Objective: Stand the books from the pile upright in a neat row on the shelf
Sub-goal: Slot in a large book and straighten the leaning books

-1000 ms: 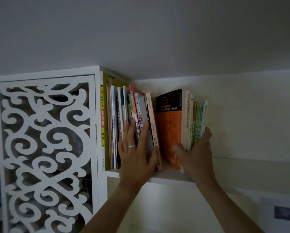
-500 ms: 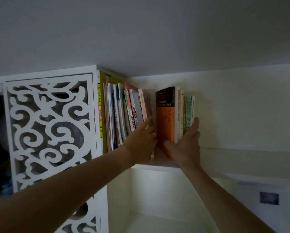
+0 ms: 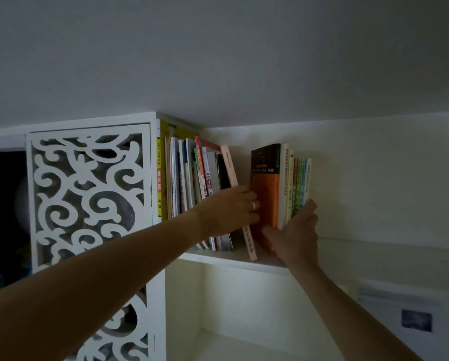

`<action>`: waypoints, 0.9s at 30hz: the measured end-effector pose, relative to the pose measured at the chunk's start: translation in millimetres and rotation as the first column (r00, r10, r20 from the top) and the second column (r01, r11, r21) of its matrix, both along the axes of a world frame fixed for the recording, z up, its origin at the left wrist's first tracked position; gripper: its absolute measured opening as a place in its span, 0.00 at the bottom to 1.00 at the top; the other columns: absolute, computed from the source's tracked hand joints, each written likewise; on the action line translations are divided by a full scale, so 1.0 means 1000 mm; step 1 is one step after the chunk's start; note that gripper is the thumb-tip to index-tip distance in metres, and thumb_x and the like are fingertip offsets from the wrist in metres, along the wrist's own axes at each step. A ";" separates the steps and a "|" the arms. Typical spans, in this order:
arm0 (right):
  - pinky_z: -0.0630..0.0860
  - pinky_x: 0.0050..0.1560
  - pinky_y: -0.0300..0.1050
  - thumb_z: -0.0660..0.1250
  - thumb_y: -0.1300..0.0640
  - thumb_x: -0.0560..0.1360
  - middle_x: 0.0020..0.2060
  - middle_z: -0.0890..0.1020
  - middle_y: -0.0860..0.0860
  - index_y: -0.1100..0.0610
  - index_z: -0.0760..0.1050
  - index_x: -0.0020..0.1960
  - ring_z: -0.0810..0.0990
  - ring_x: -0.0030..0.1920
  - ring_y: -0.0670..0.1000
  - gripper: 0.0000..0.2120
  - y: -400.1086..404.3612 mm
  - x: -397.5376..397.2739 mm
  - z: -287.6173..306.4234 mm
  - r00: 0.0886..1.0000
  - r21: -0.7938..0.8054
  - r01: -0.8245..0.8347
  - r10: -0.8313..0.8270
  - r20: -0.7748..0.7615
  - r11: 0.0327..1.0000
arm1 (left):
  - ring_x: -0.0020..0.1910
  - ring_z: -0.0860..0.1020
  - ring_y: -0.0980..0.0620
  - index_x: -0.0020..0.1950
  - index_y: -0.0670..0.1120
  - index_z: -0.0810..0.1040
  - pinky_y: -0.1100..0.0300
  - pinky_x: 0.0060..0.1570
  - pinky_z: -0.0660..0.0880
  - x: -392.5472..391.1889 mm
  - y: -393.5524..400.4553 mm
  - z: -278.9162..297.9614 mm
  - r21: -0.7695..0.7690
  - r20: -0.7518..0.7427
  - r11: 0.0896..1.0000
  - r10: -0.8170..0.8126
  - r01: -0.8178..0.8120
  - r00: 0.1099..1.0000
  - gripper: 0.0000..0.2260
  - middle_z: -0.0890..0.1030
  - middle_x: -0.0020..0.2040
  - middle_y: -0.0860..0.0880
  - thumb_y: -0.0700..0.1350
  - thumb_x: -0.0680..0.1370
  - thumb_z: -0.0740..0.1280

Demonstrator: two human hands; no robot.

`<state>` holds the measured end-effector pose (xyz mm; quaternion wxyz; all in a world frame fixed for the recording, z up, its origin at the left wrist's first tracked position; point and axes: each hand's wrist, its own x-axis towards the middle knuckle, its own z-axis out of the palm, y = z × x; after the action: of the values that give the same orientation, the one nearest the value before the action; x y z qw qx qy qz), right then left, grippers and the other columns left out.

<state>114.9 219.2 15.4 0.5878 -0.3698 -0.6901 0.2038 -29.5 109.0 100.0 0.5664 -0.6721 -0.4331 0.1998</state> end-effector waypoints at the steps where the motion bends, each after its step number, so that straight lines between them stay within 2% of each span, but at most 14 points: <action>1: 0.83 0.44 0.54 0.82 0.47 0.64 0.61 0.69 0.56 0.50 0.52 0.73 0.78 0.55 0.60 0.49 0.000 0.000 0.000 1.000 -0.004 -0.004 0.004 -0.001 1.000 | 0.66 0.79 0.46 0.62 0.50 0.81 0.49 0.73 0.70 0.003 0.002 0.001 0.053 0.007 0.996 0.076 -0.076 0.997 0.15 0.83 0.62 0.48 0.42 0.76 0.76; 4: 0.83 0.44 0.54 0.82 0.47 0.64 0.61 0.69 0.56 0.50 0.52 0.73 0.78 0.55 0.60 0.50 0.000 0.000 -0.001 1.000 -0.003 -0.013 0.013 -0.001 1.000 | 0.68 0.78 0.41 0.59 0.45 0.81 0.46 0.75 0.67 0.009 0.002 0.006 0.132 -0.002 0.941 0.314 -0.311 0.949 0.08 0.83 0.63 0.43 0.40 0.80 0.69; 6: 0.82 0.43 0.52 0.82 0.46 0.64 0.61 0.69 0.56 0.50 0.52 0.72 0.79 0.54 0.60 0.49 -0.001 0.000 -0.001 1.000 0.001 -0.011 0.011 -0.003 1.000 | 0.67 0.79 0.41 0.59 0.46 0.81 0.46 0.73 0.69 0.010 -0.005 0.009 0.132 -0.032 0.947 0.301 -0.294 0.953 0.07 0.83 0.63 0.43 0.40 0.81 0.68; 9: 0.82 0.42 0.52 0.81 0.45 0.65 0.61 0.70 0.56 0.50 0.53 0.71 0.80 0.53 0.60 0.47 -0.001 0.001 -0.001 1.000 0.008 -0.021 0.021 -0.014 1.000 | 0.62 0.82 0.44 0.58 0.50 0.81 0.48 0.69 0.73 0.005 -0.030 0.012 0.104 -0.076 0.992 0.080 -0.072 0.994 0.10 0.84 0.59 0.47 0.43 0.77 0.73; 12: 0.84 0.43 0.57 0.80 0.38 0.64 0.59 0.69 0.55 0.49 0.54 0.71 0.80 0.50 0.59 0.47 -0.003 0.002 -0.001 0.998 0.009 -0.050 0.050 -0.037 0.999 | 0.58 0.83 0.45 0.60 0.51 0.80 0.49 0.66 0.74 0.002 -0.060 0.012 0.092 -0.072 0.988 -0.118 0.124 0.990 0.17 0.84 0.59 0.48 0.44 0.73 0.76; 14: 0.84 0.43 0.58 0.78 0.32 0.64 0.58 0.69 0.53 0.47 0.53 0.70 0.79 0.48 0.57 0.48 -0.006 0.004 0.000 0.997 0.001 -0.067 0.067 -0.048 0.998 | 0.57 0.82 0.46 0.62 0.50 0.79 0.51 0.62 0.75 0.000 -0.081 0.011 0.105 -0.082 0.951 -0.284 0.292 0.955 0.17 0.84 0.60 0.48 0.44 0.74 0.76; 16: 0.83 0.43 0.57 0.78 0.30 0.63 0.57 0.69 0.52 0.47 0.54 0.70 0.78 0.48 0.56 0.48 -0.008 0.004 0.001 0.994 0.000 -0.090 0.090 -0.068 0.996 | 0.53 0.83 0.47 0.63 0.47 0.78 0.51 0.54 0.79 0.004 -0.099 0.010 0.130 -0.073 0.879 -0.453 0.459 0.889 0.14 0.85 0.58 0.47 0.44 0.78 0.73; 19: 0.82 0.45 0.57 0.81 0.38 0.65 0.58 0.70 0.54 0.50 0.56 0.70 0.78 0.50 0.57 0.46 -0.003 0.007 -0.005 0.993 -0.017 -0.106 0.105 -0.055 0.994 | 0.45 0.84 0.48 0.61 0.46 0.76 0.52 0.45 0.81 0.015 -0.120 0.006 0.254 0.044 0.786 -0.592 0.564 0.805 0.10 0.86 0.52 0.46 0.48 0.83 0.68; 21: 0.81 0.50 0.57 0.84 0.43 0.63 0.61 0.72 0.55 0.52 0.60 0.72 0.79 0.57 0.59 0.48 -0.001 0.007 -0.009 0.980 -0.058 -0.181 0.175 -0.090 0.982 | 0.42 0.83 0.49 0.61 0.46 0.76 0.55 0.41 0.82 0.023 -0.128 -0.002 0.368 0.230 0.773 -0.614 0.516 0.755 0.11 0.86 0.50 0.46 0.51 0.83 0.67; 22: 0.80 0.53 0.57 0.84 0.40 0.61 0.62 0.72 0.54 0.52 0.59 0.74 0.78 0.59 0.58 0.51 -0.001 0.005 -0.008 0.979 -0.071 -0.185 0.177 -0.100 0.980 | 0.40 0.84 0.51 0.61 0.47 0.76 0.56 0.39 0.82 0.028 -0.131 -0.006 0.443 0.364 0.771 -0.621 0.457 0.694 0.12 0.86 0.49 0.47 0.51 0.82 0.67; 23: 0.79 0.54 0.58 0.83 0.37 0.61 0.63 0.70 0.54 0.52 0.57 0.74 0.77 0.59 0.58 0.53 -0.004 0.005 -0.004 0.986 -0.073 -0.153 0.147 -0.082 0.986 | 0.38 0.83 0.54 0.61 0.48 0.77 0.59 0.35 0.82 0.034 -0.135 -0.009 0.536 0.505 0.761 -0.636 0.366 0.584 0.11 0.86 0.47 0.49 0.51 0.81 0.67; 25: 0.79 0.54 0.62 0.81 0.36 0.63 0.62 0.69 0.56 0.52 0.53 0.73 0.76 0.56 0.63 0.52 -0.008 0.004 0.001 0.993 -0.049 -0.107 0.104 -0.061 0.993 | 0.32 0.81 0.61 0.59 0.52 0.79 0.67 0.27 0.78 0.047 -0.140 -0.009 0.650 0.716 0.751 -0.656 0.116 0.239 0.07 0.84 0.42 0.56 0.49 0.81 0.68; 26: 0.80 0.52 0.62 0.81 0.38 0.64 0.60 0.68 0.56 0.51 0.54 0.72 0.76 0.55 0.63 0.50 -0.010 0.004 0.003 0.992 -0.033 -0.107 0.105 -0.064 0.994 | 0.29 0.80 0.61 0.55 0.53 0.78 0.69 0.25 0.74 0.051 -0.137 -0.008 0.644 0.763 0.765 -0.643 0.013 0.066 0.04 0.83 0.40 0.59 0.47 0.81 0.69; 27: 0.81 0.50 0.62 0.81 0.39 0.64 0.59 0.68 0.55 0.50 0.54 0.70 0.77 0.54 0.63 0.48 -0.010 0.006 0.003 0.992 -0.025 -0.114 0.112 -0.062 0.993 | 0.27 0.79 0.61 0.51 0.51 0.78 0.69 0.24 0.73 0.052 -0.133 -0.006 0.620 0.779 0.781 -0.624 -0.069 -0.062 0.02 0.82 0.37 0.58 0.45 0.81 0.70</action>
<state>120.5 209.0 18.6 0.5905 -0.3321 -0.6890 0.2575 22.1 -23.6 93.9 0.2710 -0.5206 -0.5740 -0.5710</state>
